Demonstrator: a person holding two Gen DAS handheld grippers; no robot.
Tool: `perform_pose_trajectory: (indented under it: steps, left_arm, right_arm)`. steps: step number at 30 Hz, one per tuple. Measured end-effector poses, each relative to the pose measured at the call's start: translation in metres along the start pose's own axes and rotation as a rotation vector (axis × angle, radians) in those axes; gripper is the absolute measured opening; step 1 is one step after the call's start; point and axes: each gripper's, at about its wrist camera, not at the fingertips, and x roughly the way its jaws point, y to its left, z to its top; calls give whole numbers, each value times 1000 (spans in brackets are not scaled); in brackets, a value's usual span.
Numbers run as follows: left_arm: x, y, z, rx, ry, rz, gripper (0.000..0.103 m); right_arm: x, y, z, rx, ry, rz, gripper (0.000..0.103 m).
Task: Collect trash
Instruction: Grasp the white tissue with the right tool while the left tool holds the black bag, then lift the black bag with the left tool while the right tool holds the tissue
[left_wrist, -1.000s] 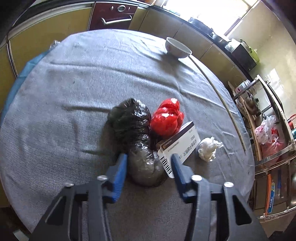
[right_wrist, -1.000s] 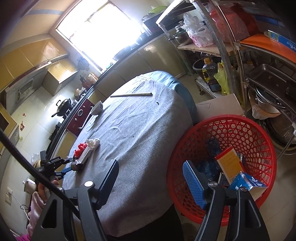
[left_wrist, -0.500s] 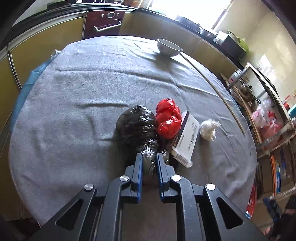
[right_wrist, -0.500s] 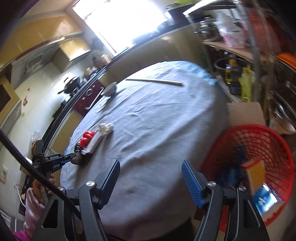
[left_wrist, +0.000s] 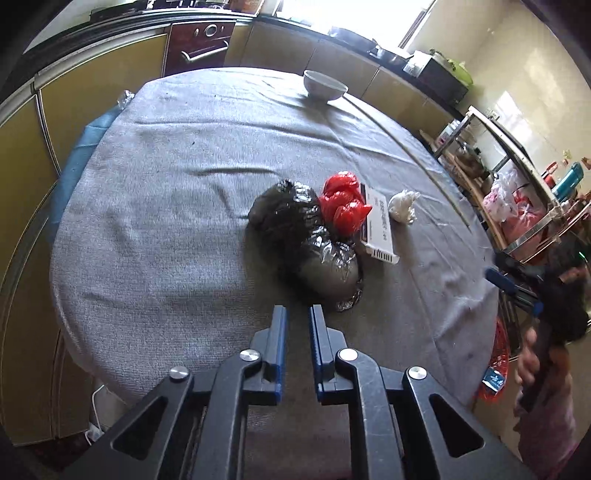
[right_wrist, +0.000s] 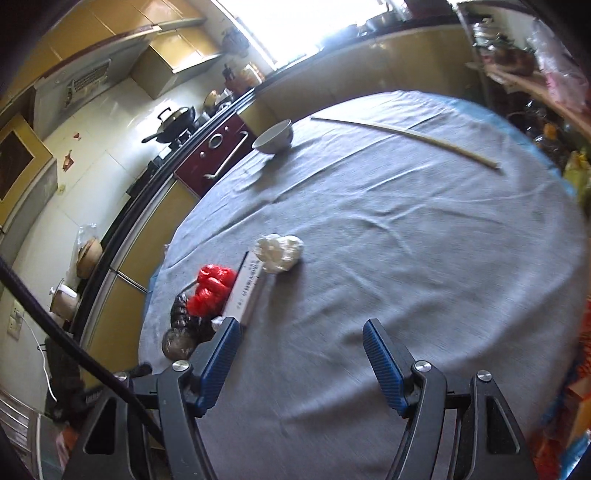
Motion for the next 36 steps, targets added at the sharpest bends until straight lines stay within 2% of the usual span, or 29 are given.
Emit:
perform_pose_trajectory:
  steps: [1,5,10,12,16,17,18,20,22,23,24,28,31,36]
  left_arm:
    - [-1,1,1,-3,-7,-10,18]
    - [0,1,12,-32,-46,-55,57]
    - [20,-3,33,-84,-41,-101,60]
    - [34,-8,37,-92,-15,-111,60]
    - [59,-11,40,-105,29,-71,57]
    - [63,-8,39,-119,36,-63,48]
    - [66,-7,38,-126,42,-58,43]
    - [69,-4,37,-135,45,-61,38]
    - [68,-1,35,-138,42,-69,33]
    - [67,1,34,-141,39,-75,31]
    - [65,3,33,-145,35,-78,30]
    - [55,11,25,-169,17,-80,25]
    - [44,16,19,-190,4,-70,25]
    - [26,18,11,-197,-22,-65,25]
  right_arm:
    - [11,2,5,15,10,9,73]
    - [44,9,22,65,38,37,69]
    - [76,14,41,113,48,39,66]
    - [88,15,48,136,55,40,66]
    - [113,17,56,166,72,21,66]
    - [118,18,57,166,77,10,66]
    - [124,19,57,165,83,-4,65]
    - [136,20,57,166,97,-24,61]
    - [148,19,57,172,110,-54,57]
    - [149,19,57,171,89,-52,55]
    - [150,19,58,168,86,-49,49]
    - [153,26,56,115,75,-58,43]
    - [145,31,50,68,41,-71,43]
    - [128,18,40,99,32,-41,43]
